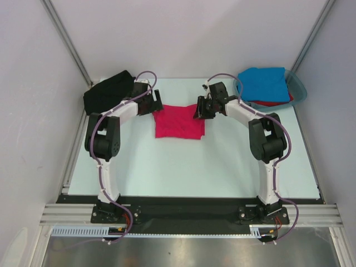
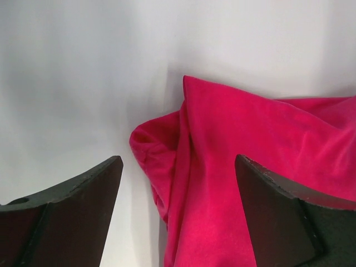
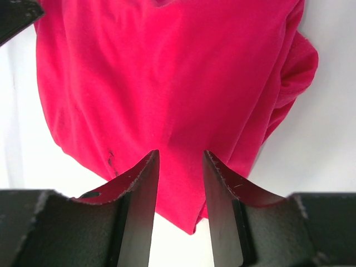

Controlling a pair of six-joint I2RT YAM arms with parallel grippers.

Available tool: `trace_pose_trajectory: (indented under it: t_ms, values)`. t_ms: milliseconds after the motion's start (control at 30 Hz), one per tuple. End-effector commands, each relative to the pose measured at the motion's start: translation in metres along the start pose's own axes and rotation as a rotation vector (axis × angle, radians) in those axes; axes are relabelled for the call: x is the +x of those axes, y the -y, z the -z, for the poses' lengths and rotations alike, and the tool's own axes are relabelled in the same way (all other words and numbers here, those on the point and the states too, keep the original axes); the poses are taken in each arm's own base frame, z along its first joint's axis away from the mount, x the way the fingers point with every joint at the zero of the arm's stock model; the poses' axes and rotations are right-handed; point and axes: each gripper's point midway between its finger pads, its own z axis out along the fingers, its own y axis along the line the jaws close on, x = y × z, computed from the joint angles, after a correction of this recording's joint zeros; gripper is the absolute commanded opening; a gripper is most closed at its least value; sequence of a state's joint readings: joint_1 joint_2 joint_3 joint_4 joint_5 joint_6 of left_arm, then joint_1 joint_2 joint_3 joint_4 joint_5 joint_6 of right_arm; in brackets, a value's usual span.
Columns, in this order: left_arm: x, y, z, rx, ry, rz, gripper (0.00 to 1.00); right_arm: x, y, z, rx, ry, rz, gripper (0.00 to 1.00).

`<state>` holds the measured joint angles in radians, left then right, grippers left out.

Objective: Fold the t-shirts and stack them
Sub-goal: Fold the tshirt

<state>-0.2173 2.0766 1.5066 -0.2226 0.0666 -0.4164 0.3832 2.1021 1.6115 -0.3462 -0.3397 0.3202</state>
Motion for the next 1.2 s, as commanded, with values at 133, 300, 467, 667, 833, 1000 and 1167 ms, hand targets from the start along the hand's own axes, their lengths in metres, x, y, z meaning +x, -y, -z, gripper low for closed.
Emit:
trace_pose_trajectory:
  t_ms: [133, 300, 467, 667, 833, 1000, 1167]
  values:
    - [-0.001, 0.020, -0.014, 0.049, -0.007, -0.035, 0.87, -0.001, 0.006, -0.003, 0.013, 0.009, 0.002, 0.43]
    - [0.012, 0.029, -0.020, 0.065, -0.035, -0.043, 0.84, 0.001, 0.011, -0.002, 0.027, 0.003, -0.006, 0.43]
    - [0.015, 0.047, -0.015, 0.112, -0.029, -0.059, 0.66, 0.002, 0.013, -0.003, 0.032, 0.001, -0.012, 0.43]
    - [0.018, 0.060, -0.012, 0.167, -0.041, -0.051, 0.00, 0.008, 0.016, -0.004, 0.036, -0.005, -0.025, 0.42]
    - [0.024, 0.049, -0.008, 0.118, -0.048, -0.050, 0.27, 0.009, 0.016, -0.001, 0.039, -0.004, -0.022, 0.42]
    - [0.000, 0.026, 0.016, -0.022, 0.063, -0.058, 0.79, 0.008, 0.013, 0.003, 0.034, 0.003, -0.019, 0.42]
    - [-0.017, 0.026, 0.032, -0.046, 0.120, -0.066, 0.83, 0.011, 0.014, 0.002, 0.032, -0.002, -0.022, 0.42]
